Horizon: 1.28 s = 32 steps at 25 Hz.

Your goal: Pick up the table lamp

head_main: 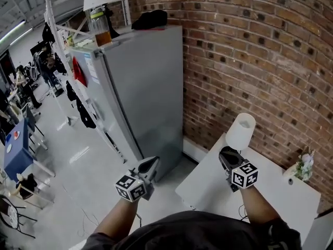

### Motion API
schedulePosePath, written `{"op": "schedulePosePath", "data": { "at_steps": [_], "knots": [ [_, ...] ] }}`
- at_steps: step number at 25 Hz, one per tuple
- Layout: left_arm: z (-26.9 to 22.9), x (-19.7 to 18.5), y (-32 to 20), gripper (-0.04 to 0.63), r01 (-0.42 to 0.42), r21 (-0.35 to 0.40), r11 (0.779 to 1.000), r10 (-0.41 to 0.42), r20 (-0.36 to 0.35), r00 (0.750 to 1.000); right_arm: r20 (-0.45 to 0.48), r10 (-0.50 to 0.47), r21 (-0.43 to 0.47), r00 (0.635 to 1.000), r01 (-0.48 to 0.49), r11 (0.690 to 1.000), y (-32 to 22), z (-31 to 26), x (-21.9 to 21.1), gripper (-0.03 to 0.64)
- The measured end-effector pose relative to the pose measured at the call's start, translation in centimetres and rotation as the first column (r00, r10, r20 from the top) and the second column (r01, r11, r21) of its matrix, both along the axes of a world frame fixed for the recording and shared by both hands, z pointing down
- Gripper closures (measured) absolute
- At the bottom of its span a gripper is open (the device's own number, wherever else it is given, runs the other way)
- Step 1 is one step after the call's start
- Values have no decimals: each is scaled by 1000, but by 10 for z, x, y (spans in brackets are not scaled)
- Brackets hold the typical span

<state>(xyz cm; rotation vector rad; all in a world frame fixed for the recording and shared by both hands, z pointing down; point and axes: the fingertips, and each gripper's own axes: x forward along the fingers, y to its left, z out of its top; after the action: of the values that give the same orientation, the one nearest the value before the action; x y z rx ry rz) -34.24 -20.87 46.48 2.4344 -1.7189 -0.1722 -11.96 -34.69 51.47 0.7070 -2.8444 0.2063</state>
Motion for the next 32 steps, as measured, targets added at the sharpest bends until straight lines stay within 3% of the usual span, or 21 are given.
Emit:
{"op": "schedulePosePath", "data": {
  "at_steps": [5, 8, 10, 20, 32],
  "knots": [
    [-2, 10, -1, 590, -24, 14, 1000, 24, -11, 1000, 5, 12, 2, 1000, -12, 1000, -1, -4, 13, 623],
    [7, 27, -10, 414, -82, -7, 997, 82, -5, 997, 11, 32, 7, 999, -32, 999, -1, -5, 26, 623],
    [18, 42, -21, 394, -118, -22, 993, 119, 22, 993, 12, 64, 5, 998, -64, 998, -2, -4, 41, 623],
    [67, 142, -104, 377, -303, -51, 952, 306, 54, 951, -11, 257, -17, 966, -258, 966, -20, 17, 150, 623],
    [164, 241, -219, 377, -350, -96, 932, 360, 121, 925, -46, 359, -44, 932, -360, 932, -40, 55, 254, 623]
  ]
}}
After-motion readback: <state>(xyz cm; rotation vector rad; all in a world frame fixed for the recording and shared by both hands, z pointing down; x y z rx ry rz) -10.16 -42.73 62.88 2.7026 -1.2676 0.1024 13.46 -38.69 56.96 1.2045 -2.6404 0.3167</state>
